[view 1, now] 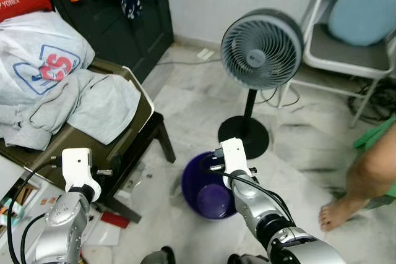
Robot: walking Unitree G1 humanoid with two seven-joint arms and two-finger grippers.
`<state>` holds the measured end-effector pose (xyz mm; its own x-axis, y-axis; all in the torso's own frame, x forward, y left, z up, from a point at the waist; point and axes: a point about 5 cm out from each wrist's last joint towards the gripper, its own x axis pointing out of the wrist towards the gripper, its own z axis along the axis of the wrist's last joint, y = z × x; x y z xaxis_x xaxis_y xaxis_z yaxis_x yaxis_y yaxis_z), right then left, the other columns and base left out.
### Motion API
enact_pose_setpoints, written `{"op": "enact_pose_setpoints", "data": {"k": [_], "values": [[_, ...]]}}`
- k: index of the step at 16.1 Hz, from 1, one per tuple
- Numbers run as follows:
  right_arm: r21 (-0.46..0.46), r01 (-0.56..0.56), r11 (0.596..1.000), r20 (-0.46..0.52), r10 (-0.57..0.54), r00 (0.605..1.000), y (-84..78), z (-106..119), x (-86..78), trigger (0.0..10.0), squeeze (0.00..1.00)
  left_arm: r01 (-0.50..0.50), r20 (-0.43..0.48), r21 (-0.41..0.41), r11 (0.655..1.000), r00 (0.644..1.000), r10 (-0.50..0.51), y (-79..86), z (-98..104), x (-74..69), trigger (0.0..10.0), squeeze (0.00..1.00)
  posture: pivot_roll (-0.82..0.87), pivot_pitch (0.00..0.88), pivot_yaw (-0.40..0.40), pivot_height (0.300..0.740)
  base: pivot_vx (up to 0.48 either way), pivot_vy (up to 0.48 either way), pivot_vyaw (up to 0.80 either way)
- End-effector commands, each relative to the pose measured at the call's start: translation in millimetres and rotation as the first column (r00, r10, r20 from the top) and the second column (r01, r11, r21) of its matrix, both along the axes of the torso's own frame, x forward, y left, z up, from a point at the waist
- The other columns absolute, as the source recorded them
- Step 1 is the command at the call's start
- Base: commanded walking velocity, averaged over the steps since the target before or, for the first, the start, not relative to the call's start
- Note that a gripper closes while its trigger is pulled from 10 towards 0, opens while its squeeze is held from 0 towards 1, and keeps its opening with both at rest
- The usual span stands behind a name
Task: Clean up the room
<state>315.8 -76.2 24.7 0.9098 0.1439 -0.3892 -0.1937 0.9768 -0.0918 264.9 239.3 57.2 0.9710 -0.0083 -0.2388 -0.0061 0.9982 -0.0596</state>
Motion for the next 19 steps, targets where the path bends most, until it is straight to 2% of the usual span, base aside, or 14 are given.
{"op": "enact_pose_setpoints", "data": {"k": [1,5,8,13,19], "values": [[-0.001,0.006,1.000,0.018,-0.006,1.000,5.0,3.2,1.5,10.0,0.00,0.027,0.005,0.018,0.999,1.000,-0.027,1.4,3.9,1.4,10.0,0.00,0.00,0.205,0.101,0.740,0.000,0.000,0.00],[-0.004,0.000,1.000,0.063,0.001,0.998,6.7,8.7,4.1,10.0,0.00,0.061,-0.001,-0.006,0.998,0.998,-0.061,-6.9,4.2,5.3,10.0,0.00,-0.02,0.205,0.104,0.740,0.000,0.000,0.00],[0.005,-0.007,1.000,0.078,0.007,0.997,4.2,9.6,4.7,10.0,0.00,0.047,0.003,-0.039,0.998,0.999,-0.047,-8.0,2.9,8.3,10.0,0.00,-0.04,0.197,0.091,0.740,0.082,0.000,0.00],[0.009,-0.038,0.999,0.085,0.037,0.996,5.3,11.0,5.4,10.0,0.00,0.036,0.014,-0.039,0.999,0.999,-0.035,-9.5,3.4,11.0,10.0,0.00,-0.04,0.187,0.078,0.740,0.277,0.000,0.00],[0.021,-0.025,0.999,0.065,0.024,0.998,2.0,8.6,4.9,10.0,0.00,0.026,-0.004,-0.030,0.999,1.000,-0.026,-10.7,0.2,15.2,10.0,0.00,-0.05,0.174,0.077,0.740,0.000,0.000,0.00]]}}
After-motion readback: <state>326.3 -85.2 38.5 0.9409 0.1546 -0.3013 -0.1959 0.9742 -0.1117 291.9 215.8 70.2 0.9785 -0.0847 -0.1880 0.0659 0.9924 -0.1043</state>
